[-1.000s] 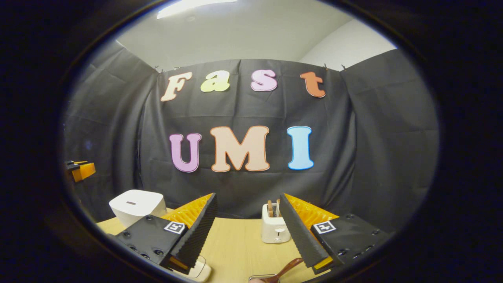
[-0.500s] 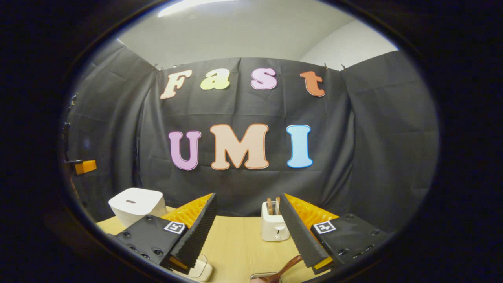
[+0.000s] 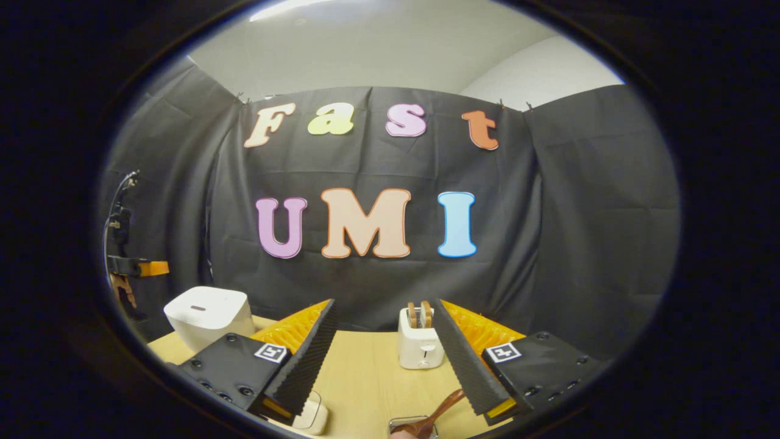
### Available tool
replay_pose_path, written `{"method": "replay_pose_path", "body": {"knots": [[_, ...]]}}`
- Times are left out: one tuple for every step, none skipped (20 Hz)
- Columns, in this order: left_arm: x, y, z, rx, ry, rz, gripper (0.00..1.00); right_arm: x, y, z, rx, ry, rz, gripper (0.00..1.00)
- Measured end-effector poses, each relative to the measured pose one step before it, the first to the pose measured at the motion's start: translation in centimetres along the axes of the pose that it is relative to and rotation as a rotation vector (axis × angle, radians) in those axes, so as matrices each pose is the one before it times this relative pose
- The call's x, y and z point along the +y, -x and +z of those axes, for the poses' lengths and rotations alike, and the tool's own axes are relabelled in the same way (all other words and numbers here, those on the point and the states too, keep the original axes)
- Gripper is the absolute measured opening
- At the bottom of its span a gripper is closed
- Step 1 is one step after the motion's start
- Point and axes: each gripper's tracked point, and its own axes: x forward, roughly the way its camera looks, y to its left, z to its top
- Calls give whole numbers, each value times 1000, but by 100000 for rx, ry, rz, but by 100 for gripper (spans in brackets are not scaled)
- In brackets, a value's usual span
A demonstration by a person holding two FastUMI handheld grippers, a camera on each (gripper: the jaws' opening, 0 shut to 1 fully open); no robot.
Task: Close the left gripper, press the button to open the rice cooker; take a wooden spoon from the chopstick holder with the right hand, scoop a spoonful of rice and pour it into the rice cooker, then put the wooden spoon back into the chopstick holder.
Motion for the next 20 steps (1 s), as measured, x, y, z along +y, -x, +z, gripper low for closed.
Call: {"method": "replay_pose_path", "body": {"knots": [[304, -691, -678, 1778, -260, -85, 0, -147, 138, -8, 191, 167, -892, 98], [80, -863, -557, 1169, -215, -359, 0, -117, 144, 24, 105, 95, -737, 98], [50, -725, -501, 1082, -182, -204, 0, -83, 108, -211, 248, 146, -784, 98], [-210, -618, -582, 1336, -362, -1132, 0, -69, 162, -207, 440, 15, -778, 98], [-12, -666, -638, 1781, -610, -191, 0, -89, 72, -463, 1077, -249, -651, 98], [-64, -634, -738, 1584, -122, -626, 0, 60, 89, -451, 1295, -339, -332, 98], [-62, -612, -525, 1394, 218, -328, 0, -20, 101, -386, 844, -87, -692, 98], [41, -472, -562, 1410, 380, -375, 0, -140, 241, -33, 445, 119, -731, 98], [115, -549, -554, 1418, 316, 176, 0, -131, 32, -109, 120, 123, -562, 98], [-97, -569, -662, 1512, 216, -408, 0, -17, 156, 110, -82, 139, -476, 98], [139, -332, -585, 1591, -90, 210, 0, -44, 61, 49, -209, 107, -560, 98], [197, -286, -687, 1644, -108, 63, 0, -56, -16, 77, -154, 63, -387, 98], [126, -366, -564, 1246, -152, 63, 0, -28, 101, -59, 102, 30, -302, 98], [269, -185, -538, 1196, -69, 268, 0, 20, 27, -9, 113, 48, -288, 98], [8, -133, -371, 1156, 226, -328, 0, -68, 49, -147, 192, 187, -266, 98], [-21, -69, -262, 834, 160, 146, 0, -70, 4, -18, 148, 124, -233, 99], [-112, -297, -478, 829, 34, -122, 0, -18, 82, -78, 133, -42, -85, 99], [61, -211, -483, 571, 56, 285, 0, -6, -47, 76, 17, -61, -123, 99], [110, -158, -533, 854, 136, 218, 0, -47, -39, 54, -289, -123, -53, 99], [80, 84, -274, 796, -185, 188, 0, -60, -36, 131, -420, -78, -108, 99]]}}
